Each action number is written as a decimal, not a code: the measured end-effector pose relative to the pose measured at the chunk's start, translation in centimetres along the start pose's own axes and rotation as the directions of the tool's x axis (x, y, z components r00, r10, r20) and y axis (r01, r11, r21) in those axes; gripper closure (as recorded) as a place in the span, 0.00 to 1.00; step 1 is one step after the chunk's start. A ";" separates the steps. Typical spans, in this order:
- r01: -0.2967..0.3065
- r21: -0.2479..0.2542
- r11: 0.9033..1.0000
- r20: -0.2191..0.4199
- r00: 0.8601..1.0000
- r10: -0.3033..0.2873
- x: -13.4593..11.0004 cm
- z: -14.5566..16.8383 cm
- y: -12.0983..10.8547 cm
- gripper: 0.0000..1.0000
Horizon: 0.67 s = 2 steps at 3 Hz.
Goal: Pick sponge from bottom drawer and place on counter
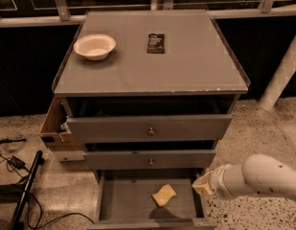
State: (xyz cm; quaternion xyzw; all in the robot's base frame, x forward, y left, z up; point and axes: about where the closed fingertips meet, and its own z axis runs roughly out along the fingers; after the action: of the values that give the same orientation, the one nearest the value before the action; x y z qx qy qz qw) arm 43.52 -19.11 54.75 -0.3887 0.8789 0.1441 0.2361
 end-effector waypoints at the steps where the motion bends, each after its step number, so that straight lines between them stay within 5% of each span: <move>1: -0.042 -0.051 0.998 -0.001 0.999 0.042 2.0 3.3 0.8 1.00; 2: -0.014 -0.029 0.999 -0.018 1.000 0.013 3.1 3.9 0.9 1.00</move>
Offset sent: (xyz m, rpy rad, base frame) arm -0.0034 -0.0100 -0.0671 -0.0584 -0.0628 -0.0188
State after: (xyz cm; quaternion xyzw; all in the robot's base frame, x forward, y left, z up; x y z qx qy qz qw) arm 42.14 -18.72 49.87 -0.3874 0.8814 0.1548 0.2216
